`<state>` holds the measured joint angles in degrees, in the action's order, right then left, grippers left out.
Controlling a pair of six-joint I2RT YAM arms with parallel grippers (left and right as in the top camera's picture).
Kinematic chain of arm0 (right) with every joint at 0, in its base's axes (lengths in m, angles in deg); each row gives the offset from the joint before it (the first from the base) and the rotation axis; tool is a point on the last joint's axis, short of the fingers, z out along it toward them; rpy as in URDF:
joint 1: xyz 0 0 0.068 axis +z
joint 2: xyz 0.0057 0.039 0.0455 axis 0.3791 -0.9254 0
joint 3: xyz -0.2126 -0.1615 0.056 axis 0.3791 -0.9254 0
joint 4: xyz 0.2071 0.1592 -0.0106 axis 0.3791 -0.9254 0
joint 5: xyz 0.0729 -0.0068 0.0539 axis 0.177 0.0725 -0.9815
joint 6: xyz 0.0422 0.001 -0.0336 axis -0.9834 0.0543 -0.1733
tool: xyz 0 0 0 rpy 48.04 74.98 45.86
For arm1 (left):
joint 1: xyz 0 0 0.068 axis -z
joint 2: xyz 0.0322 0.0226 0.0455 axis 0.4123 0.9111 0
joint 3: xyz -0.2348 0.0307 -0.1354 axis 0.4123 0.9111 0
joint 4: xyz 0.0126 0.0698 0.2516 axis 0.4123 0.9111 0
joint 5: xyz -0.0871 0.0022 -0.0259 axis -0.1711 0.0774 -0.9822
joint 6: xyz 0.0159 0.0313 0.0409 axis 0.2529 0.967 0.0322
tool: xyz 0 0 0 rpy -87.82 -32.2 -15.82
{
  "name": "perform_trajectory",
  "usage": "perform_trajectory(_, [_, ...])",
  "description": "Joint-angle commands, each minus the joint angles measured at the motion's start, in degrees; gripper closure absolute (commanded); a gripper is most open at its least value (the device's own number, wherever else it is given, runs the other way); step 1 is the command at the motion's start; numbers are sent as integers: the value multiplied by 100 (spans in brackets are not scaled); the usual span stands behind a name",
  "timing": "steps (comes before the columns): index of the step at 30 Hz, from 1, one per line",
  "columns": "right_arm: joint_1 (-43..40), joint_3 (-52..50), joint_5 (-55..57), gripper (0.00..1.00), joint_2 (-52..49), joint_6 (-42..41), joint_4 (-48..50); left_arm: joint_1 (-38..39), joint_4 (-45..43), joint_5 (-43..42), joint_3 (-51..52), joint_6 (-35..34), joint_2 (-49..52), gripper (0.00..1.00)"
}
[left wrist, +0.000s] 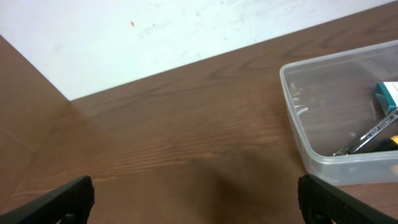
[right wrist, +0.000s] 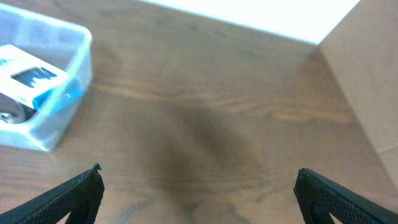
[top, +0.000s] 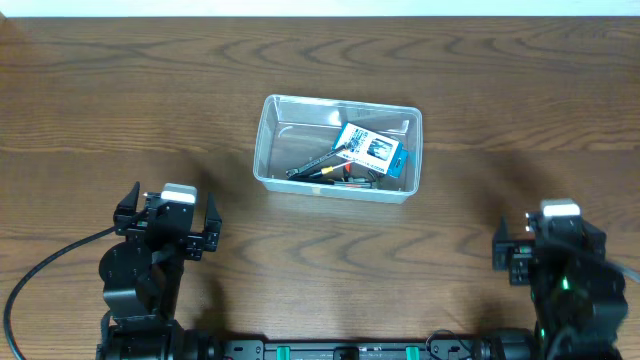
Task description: Pack container
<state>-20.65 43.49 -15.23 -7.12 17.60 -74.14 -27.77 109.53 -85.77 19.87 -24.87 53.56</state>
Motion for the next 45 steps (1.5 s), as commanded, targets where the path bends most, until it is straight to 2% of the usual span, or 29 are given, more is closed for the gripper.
perform_trajectory(1, [162, 0, -282, 1, 439, -118, -26, 7, -4, -35, 15, -72, -33, 2])
perform_trajectory(4, [275, -122, -664, 1, 741, -118, 118, 7, -4, -35, 15, -72, -33, 2])
perform_trajectory(7, [352, -525, -780, 1, 973, -293, 776, 7, -4, -35, 15, -72, -33, 2])
perform_trajectory(17, [645, -2942, -612, 1, 1528, -522, 4658, 7, -4, -35, 15, -72, -33, 2])
perform_trajectory(21, [710, -3543, -505, 1, 1602, -533, 5375, 7, -4, -35, 15, -72, -33, 2])
perform_trajectory(25, [706, -3932, -151, 1, 1821, -1139, 5331, 7, -4, -35, 15, -74, -33, 2])
perform_trajectory(31, [697, -3926, 114, 1, 1910, -1810, 4345, 7, -4, -35, 15, -74, -33, 2])
perform_trajectory(45, [693, -3926, 116, 1, 1906, -1808, 4371, 7, -4, -35, 15, -74, -33, 2])
